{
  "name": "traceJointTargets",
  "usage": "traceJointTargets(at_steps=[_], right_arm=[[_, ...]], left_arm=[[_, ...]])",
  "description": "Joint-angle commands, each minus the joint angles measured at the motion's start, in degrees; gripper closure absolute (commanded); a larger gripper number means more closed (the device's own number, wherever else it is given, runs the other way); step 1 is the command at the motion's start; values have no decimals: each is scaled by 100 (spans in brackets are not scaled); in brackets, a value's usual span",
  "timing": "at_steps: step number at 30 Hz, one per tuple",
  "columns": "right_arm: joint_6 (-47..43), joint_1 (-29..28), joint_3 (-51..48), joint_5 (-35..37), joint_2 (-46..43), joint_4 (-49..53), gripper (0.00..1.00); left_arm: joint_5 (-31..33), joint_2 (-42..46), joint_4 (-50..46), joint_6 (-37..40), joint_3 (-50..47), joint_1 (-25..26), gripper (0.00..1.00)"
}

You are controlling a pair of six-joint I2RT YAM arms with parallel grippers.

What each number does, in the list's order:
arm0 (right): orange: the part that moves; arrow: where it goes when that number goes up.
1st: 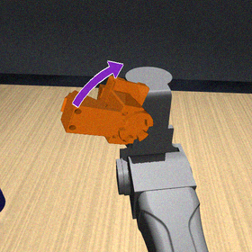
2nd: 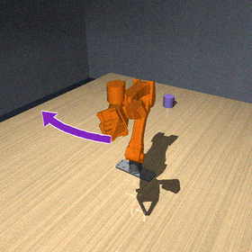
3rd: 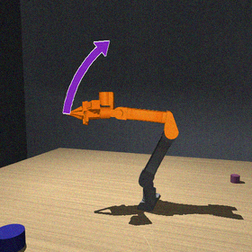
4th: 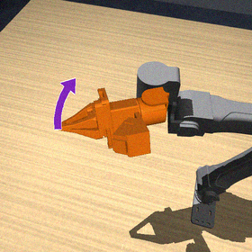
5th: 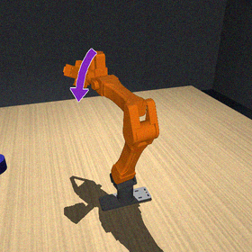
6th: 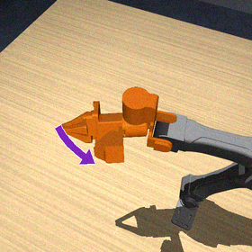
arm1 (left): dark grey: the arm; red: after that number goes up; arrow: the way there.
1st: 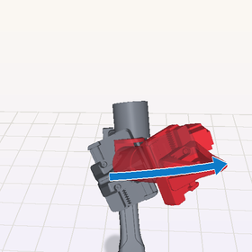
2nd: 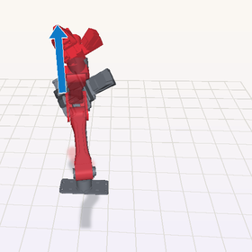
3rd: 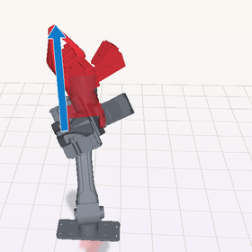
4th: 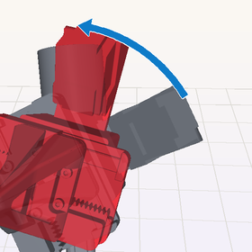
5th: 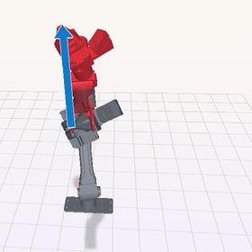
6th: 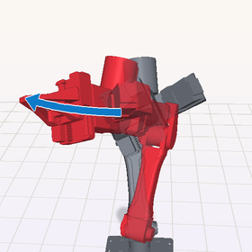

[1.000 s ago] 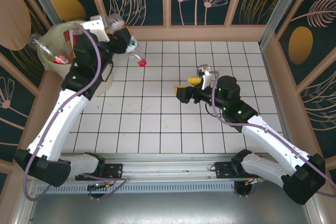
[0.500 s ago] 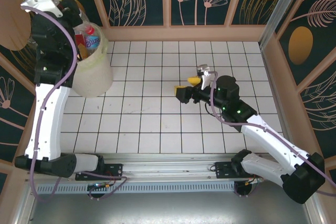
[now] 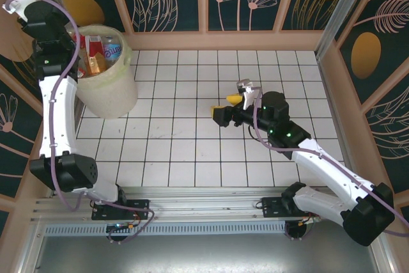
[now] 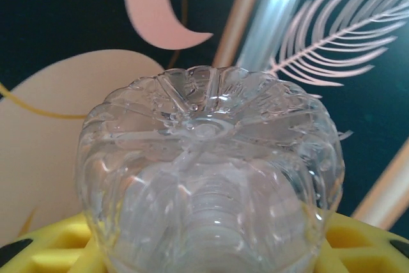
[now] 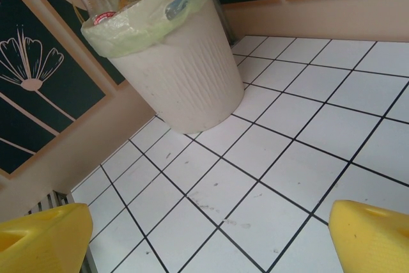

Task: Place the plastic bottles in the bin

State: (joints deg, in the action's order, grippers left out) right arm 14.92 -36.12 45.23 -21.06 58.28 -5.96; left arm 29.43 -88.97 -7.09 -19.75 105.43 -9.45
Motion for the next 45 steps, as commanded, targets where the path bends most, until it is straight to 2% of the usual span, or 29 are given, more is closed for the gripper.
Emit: traceJointTargets(at_steps=[1, 8, 24, 33, 45], right_arm=[[-147, -34, -14, -65, -109, -11, 4], [-182, -32, 20, -74, 29, -44, 4], [-156, -40, -67, -4, -17, -21, 4], [-143, -38, -142, 40, 24, -93, 4], [-156, -38, -179, 49, 26, -121, 4]], left_arm=[[109, -30, 402, -198, 30, -152, 48], [311, -363, 408, 289, 342, -203, 47], [167, -1155, 516, 771, 630, -281, 45], [-17, -1488, 432, 876, 486, -278, 45], [-344, -1374, 595, 1029, -143, -285, 41]])
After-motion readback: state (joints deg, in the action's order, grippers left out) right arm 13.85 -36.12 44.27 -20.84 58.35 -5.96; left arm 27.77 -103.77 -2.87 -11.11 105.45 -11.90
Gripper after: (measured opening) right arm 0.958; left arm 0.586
